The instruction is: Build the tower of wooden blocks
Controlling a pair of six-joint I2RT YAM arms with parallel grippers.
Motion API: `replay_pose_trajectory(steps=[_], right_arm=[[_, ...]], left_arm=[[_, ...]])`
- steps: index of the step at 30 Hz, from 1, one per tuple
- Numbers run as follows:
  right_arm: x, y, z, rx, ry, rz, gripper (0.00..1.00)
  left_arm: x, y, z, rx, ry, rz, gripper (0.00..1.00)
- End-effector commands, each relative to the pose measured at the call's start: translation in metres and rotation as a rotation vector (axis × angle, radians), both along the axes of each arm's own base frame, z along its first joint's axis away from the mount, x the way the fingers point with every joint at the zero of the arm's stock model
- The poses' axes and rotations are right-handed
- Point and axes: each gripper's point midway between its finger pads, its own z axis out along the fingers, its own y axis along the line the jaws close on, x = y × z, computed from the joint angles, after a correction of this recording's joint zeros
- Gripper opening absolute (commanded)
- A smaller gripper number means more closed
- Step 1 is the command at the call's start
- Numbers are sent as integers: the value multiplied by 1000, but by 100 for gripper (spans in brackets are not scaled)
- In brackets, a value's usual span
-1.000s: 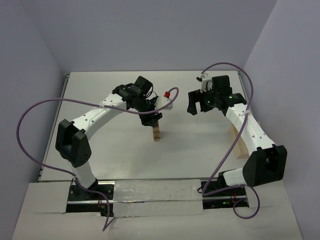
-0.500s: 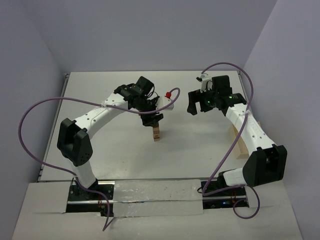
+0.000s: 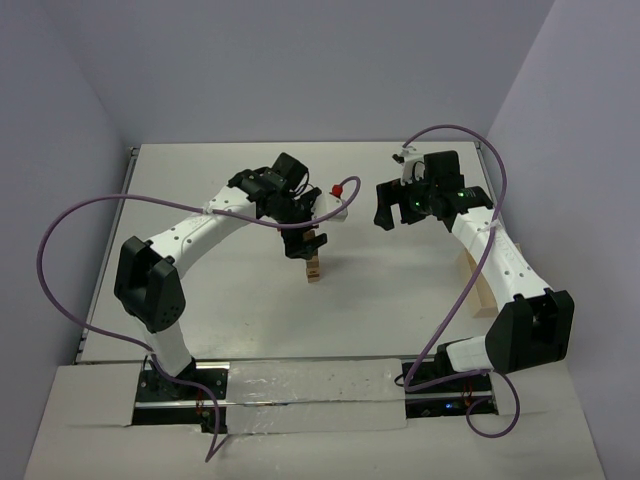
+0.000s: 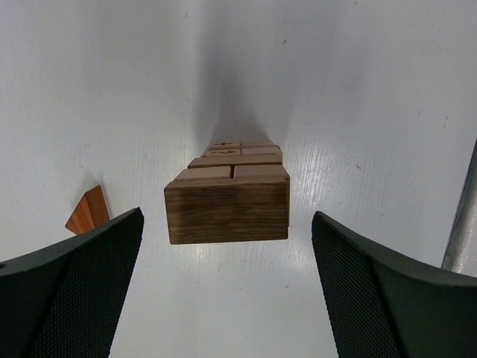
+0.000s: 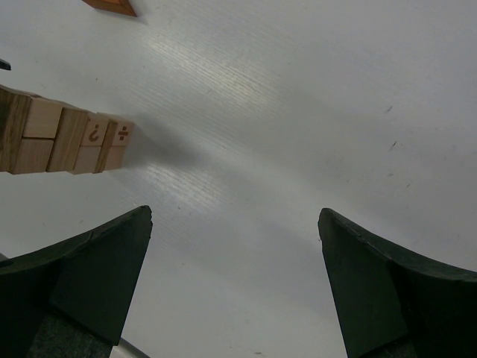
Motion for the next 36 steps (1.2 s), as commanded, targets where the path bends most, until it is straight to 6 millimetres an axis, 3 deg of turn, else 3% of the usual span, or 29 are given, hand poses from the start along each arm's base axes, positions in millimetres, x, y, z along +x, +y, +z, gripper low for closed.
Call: replay_pose_trajectory(steps=[1, 3, 8, 10, 13, 17, 22, 25, 27, 29, 36], right_arm=[[6, 1, 12, 11, -26, 4, 100], [5, 1, 13, 13, -24, 6, 100], [5, 2, 14, 19, -26, 10, 100], [6, 2, 14, 21, -25, 9, 100], [6, 4, 16, 26, -24, 11, 100], [8, 5, 17, 32, -15, 14, 100], [10, 5, 14, 22, -6, 10, 100], [11, 3, 12, 13, 1, 5, 100], [12, 2, 9, 6, 7, 2, 100], [13, 1, 7, 0, 9, -3, 100], [15, 1, 2, -8, 29, -3, 100]], left_arm=[[-2, -5, 46, -65, -77, -25, 99], [-4, -2, 54, -74, -93, -28, 99], [-10, 25, 112, -177, -223, 16, 99], [-6, 45, 135, -245, -251, 74, 99], [15, 79, 141, -293, -229, 204, 99], [56, 126, 106, -309, -223, 401, 99], [98, 146, 46, -217, -212, 451, 99], [113, 141, 13, -174, -151, 382, 99], [124, 135, 7, -173, -121, 349, 99], [135, 131, -23, -143, -57, 316, 96], [159, 107, -58, -163, -81, 211, 91]])
